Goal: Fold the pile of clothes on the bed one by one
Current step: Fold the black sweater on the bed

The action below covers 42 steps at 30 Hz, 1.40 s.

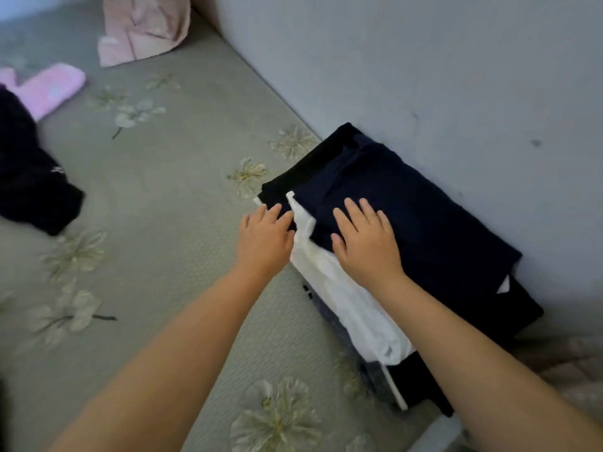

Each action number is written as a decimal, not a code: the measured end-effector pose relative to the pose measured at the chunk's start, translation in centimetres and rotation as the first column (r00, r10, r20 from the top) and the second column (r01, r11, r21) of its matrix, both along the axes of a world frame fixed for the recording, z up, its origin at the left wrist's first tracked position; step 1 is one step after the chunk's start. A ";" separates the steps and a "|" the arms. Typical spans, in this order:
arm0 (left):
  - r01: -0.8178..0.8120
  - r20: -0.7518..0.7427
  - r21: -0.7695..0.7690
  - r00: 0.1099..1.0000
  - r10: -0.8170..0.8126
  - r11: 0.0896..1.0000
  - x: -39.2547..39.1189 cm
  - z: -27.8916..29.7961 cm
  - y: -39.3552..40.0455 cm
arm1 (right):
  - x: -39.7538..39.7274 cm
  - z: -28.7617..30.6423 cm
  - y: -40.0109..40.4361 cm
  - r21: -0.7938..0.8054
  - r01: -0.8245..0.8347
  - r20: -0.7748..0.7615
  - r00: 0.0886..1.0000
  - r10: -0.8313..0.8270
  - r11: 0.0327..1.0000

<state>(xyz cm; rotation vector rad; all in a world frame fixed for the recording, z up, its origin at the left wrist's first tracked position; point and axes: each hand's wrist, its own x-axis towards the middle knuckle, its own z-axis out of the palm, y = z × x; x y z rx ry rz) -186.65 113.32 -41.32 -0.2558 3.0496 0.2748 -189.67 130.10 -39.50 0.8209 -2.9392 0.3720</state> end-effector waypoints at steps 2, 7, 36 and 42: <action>-0.138 0.065 0.008 0.988 0.137 0.990 5.6 -0.1 -4.7 | 3.6 0.2 -5.1 -0.005 -0.101 0.046 0.994 0.101 0.995; -0.433 0.113 -0.021 0.895 0.433 0.901 23.8 -1.0 -16.1 | 16.0 -1.4 -18.0 0.006 -0.384 0.168 0.911 0.378 0.923; -0.886 0.206 0.431 0.279 0.938 0.168 72.9 -14.0 -34.4 | 55.4 -13.8 -44.0 0.419 -0.742 0.336 0.662 0.670 0.523; -0.849 0.347 0.485 0.406 0.845 0.209 74.6 -12.6 -32.1 | 55.6 -11.4 -43.0 0.212 -0.755 0.531 0.622 0.575 0.621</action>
